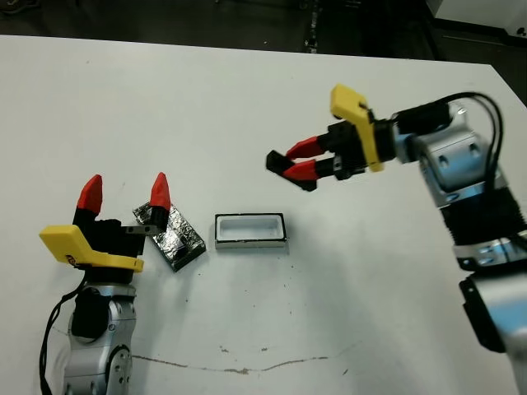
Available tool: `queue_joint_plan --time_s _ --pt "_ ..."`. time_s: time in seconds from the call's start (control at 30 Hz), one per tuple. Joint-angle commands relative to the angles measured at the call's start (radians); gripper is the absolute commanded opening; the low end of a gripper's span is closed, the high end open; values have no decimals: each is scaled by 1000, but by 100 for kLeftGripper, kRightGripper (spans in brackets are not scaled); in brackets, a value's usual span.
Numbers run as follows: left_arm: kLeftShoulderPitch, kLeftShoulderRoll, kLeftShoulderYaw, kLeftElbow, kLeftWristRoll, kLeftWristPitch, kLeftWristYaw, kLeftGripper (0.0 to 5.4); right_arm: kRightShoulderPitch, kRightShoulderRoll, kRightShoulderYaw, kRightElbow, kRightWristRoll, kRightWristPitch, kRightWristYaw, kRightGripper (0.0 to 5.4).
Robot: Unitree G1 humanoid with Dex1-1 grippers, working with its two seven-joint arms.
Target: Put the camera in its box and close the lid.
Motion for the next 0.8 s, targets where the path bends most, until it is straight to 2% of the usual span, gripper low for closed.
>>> queue_joint_plan --time_s 0.03,0.17,0.33,0.47,0.8 --pt "10 2 1 -6 7 11 8 540 19 15 19 -49 11 58 -38 170" --pt "8 6 5 -3 4 12 5 540 18 25 47 -87 14 106 -58 170" --pt "3 12 6 -2 0 14 -4 540 21 30 85 -98 12 107 -64 170" --pt "2 11 4 -2 7 10 1 540 2 25 120 -113 11 143 -57 170" --pt "3 3 3 -4 -4 19 3 540 -31 33 152 -90 21 143 -23 170"
